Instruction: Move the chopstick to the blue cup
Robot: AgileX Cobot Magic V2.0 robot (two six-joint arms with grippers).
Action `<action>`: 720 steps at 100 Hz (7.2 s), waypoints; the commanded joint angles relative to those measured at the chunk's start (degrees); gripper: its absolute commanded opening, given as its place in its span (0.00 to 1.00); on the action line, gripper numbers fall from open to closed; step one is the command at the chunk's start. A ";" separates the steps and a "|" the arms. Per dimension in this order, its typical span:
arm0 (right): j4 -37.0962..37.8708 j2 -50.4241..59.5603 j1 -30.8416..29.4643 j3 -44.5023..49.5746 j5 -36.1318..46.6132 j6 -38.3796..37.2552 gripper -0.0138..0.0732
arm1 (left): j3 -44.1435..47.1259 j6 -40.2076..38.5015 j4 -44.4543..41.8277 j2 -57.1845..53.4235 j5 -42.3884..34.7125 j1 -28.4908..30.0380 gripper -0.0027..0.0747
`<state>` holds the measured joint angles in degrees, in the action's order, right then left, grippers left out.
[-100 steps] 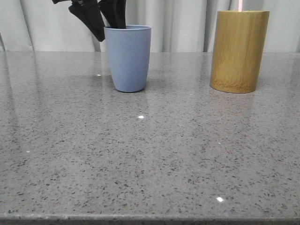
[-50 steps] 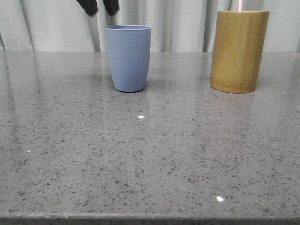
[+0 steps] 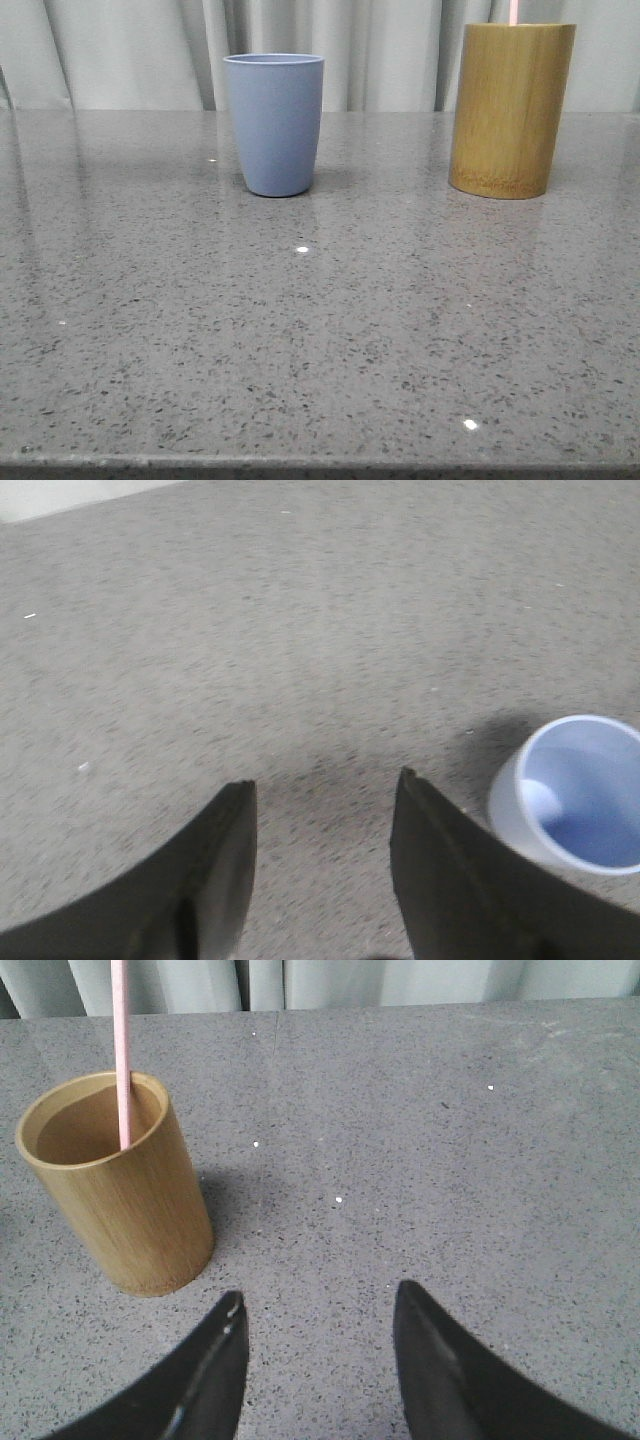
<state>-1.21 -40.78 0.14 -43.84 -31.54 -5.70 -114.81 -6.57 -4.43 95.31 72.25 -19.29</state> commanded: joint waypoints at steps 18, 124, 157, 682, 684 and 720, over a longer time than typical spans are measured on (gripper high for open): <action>-0.33 -0.29 0.01 -3.68 3.98 0.33 0.58 | 13.59 -0.31 -1.17 -12.95 -3.28 6.63 0.44; -4.23 -38.91 11.83 -39.87 3.79 0.28 0.57 | 52.50 -0.31 -1.26 -44.17 -17.96 7.93 0.44; -4.17 -46.76 11.83 -44.95 4.12 0.28 0.57 | 52.50 -0.31 -1.26 -44.17 -17.96 7.93 0.44; 2.07 1.36 10.25 -4.84 6.70 -0.81 0.15 | 66.26 -3.80 -1.26 -59.04 -28.57 7.93 0.14; 2.07 2.37 10.25 -4.32 6.69 -0.81 0.13 | 66.58 -3.80 -1.26 -59.51 -28.81 7.93 0.13; 2.07 17.34 10.25 8.07 11.44 -0.81 0.05 | 74.03 -3.80 -1.49 -68.41 -35.12 7.93 0.01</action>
<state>0.00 -26.44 10.75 -37.04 -26.47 -6.41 -41.17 -9.69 -5.45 28.45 43.20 -11.45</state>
